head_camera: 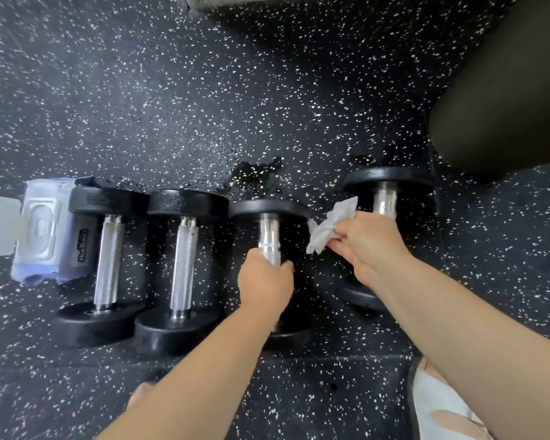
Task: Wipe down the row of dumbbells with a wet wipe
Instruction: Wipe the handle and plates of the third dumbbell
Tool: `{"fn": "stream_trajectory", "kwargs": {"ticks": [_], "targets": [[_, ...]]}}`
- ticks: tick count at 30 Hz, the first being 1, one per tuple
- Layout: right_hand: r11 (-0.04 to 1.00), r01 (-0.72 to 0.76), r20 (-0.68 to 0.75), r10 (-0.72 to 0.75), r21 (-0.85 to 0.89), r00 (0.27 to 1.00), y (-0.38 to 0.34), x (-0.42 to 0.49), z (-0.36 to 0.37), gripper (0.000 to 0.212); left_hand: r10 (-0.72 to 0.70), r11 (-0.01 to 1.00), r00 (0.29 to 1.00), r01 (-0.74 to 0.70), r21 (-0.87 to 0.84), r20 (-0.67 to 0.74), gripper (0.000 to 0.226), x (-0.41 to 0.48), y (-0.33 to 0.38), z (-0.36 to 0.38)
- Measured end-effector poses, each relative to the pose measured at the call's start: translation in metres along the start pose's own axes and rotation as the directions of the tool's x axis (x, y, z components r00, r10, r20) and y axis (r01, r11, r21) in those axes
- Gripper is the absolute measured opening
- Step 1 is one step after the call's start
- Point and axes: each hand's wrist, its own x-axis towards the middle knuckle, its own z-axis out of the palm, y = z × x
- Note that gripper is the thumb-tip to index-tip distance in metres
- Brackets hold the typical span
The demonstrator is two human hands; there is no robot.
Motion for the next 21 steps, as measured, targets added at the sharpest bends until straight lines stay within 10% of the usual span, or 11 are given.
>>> {"fn": "stream_trajectory", "kwargs": {"ticks": [7, 17, 21], "targets": [[0.945, -0.209, 0.238, 0.149, 0.251, 0.960, -0.012, -0.017, 0.003, 0.025, 0.042, 0.873, 0.907, 0.171, -0.457, 0.420, 0.018, -0.018, 0.021, -0.017], [0.893, -0.332, 0.323, 0.231, 0.304, 0.918, 0.002, -0.005, 0.028, 0.022, 0.052, 0.823, 0.819, 0.290, -0.489, 0.572, 0.025, -0.021, 0.021, -0.019], [0.853, -0.276, 0.308, 0.144, 0.444, 0.941, -0.009, -0.013, 0.022, 0.024, 0.034, 0.860, 0.893, 0.203, -0.468, 0.450, 0.025, -0.014, 0.017, -0.017]]}}
